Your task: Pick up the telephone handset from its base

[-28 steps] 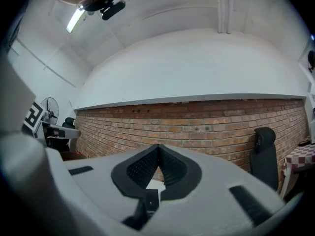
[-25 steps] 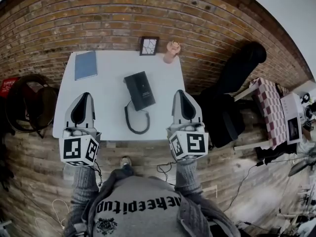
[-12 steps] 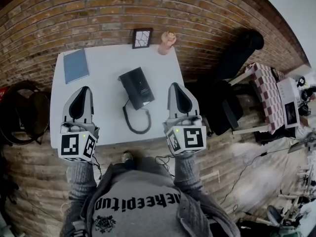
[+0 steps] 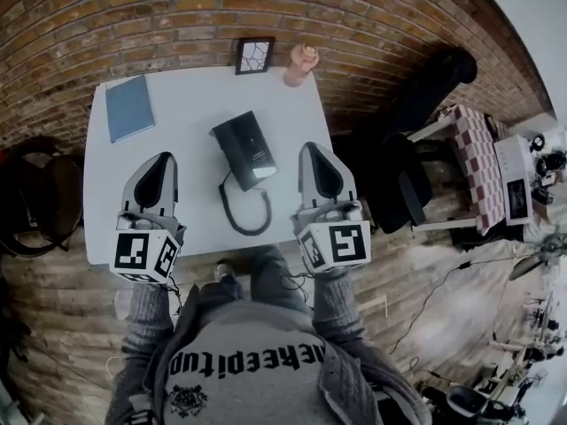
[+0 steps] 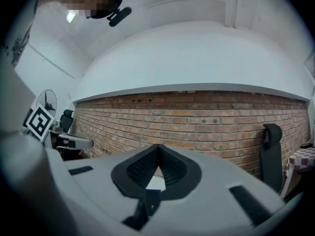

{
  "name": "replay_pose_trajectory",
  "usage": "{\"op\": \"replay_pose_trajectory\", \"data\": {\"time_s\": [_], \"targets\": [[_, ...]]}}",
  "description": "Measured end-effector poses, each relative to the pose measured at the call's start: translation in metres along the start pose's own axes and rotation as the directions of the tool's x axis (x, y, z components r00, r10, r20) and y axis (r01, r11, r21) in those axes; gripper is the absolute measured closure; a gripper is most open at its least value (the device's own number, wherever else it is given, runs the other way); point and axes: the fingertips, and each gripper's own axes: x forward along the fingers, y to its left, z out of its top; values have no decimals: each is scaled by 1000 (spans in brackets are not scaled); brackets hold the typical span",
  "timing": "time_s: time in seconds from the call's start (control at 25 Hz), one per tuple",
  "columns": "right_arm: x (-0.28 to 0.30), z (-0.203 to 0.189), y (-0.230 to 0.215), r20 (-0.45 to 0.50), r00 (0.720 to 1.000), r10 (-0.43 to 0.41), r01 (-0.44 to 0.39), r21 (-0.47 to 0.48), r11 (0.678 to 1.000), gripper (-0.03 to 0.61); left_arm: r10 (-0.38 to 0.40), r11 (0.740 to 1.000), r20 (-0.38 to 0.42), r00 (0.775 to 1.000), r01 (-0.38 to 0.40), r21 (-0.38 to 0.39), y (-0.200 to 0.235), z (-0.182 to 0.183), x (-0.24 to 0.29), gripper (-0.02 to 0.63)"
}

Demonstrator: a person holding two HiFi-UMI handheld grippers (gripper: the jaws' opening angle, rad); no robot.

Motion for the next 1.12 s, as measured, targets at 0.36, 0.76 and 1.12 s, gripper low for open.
{"op": "replay_pose_trajectory", "data": {"time_s": [0.36,0.76,1.12], "targets": [[22,-13,5,-37,998,57,-58,-8,998,573,-149,968,-267,952,85,-238,-22,-109,38,600],[27,-30,-15,-73,995,69,-69,0,998,573,-249,901,-432,867,44,-432,-47,-199,73,523],[29,-43,-34,-108,992,67,-68,-8,998,572,-266,844,-492,829,-47,-535,-47,-247,99,494]]}}
